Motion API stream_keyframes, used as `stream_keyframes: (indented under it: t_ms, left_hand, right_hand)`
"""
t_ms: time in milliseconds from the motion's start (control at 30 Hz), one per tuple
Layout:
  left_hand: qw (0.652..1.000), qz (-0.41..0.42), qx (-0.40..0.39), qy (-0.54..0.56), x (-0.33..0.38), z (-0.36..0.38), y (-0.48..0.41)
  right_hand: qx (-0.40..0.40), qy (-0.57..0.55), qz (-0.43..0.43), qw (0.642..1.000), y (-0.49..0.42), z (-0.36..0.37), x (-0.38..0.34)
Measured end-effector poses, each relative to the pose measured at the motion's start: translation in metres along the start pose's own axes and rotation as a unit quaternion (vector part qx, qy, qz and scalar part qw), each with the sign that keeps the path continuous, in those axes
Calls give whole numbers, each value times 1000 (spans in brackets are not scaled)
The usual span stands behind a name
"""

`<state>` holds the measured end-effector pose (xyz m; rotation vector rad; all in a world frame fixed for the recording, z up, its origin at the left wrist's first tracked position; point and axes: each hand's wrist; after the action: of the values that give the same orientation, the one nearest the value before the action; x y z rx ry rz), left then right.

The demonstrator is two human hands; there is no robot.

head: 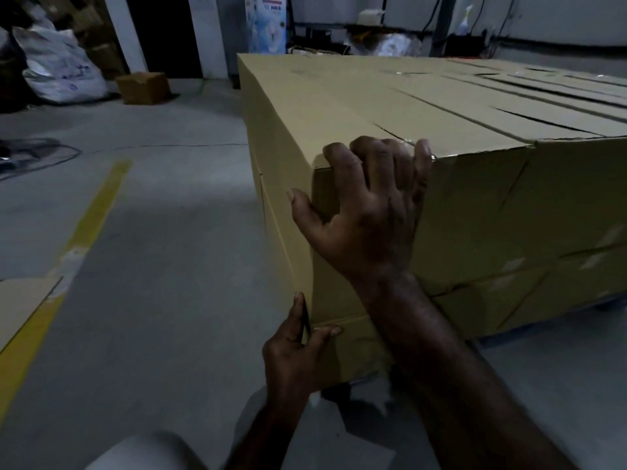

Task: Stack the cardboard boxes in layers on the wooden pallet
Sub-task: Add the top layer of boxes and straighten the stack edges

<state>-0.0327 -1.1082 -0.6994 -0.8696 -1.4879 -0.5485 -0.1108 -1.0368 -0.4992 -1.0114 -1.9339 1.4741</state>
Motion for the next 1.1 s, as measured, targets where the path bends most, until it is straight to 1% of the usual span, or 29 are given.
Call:
stream_keyframes:
  t_ms: [200,400,500,633,800,900,1033,1100]
  left_hand:
    - [999,-10,12,43,1,0,2]
    - [994,-32,29,105,2,2,2]
    - [993,-29,42,103,3,3,4]
    - [991,-46,48,112,5,3,4]
    - [989,-63,37,130,8,1,-1]
    - [992,-53,28,115,8,-3,-3]
    - [996,-36,-22,78,13,-11,-9]
    - [996,-37,-36,78,14,-13,-11]
  right_hand:
    - [37,-23,-15,999,-4,0,-4]
    - [29,-27,-33,999,-7,-4,-4]
    - [30,-38,-33,998,-8,-5,-3]
    - [45,-41,-26,998,-7,-4,-5]
    - [60,-44,-31,997,-9,-2,-7]
    - [55,-47,-37,997,-9,-2,-5]
    - [49,-48,-43,997,-9,-3,-5]
    - [48,-49,-46,997,-9,-4,-5]
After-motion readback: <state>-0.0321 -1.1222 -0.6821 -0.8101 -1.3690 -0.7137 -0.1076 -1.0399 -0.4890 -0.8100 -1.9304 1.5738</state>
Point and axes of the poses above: each hand's wrist, its own y-axis away from the middle knuckle, its own z-axis out of the palm, x = y × z
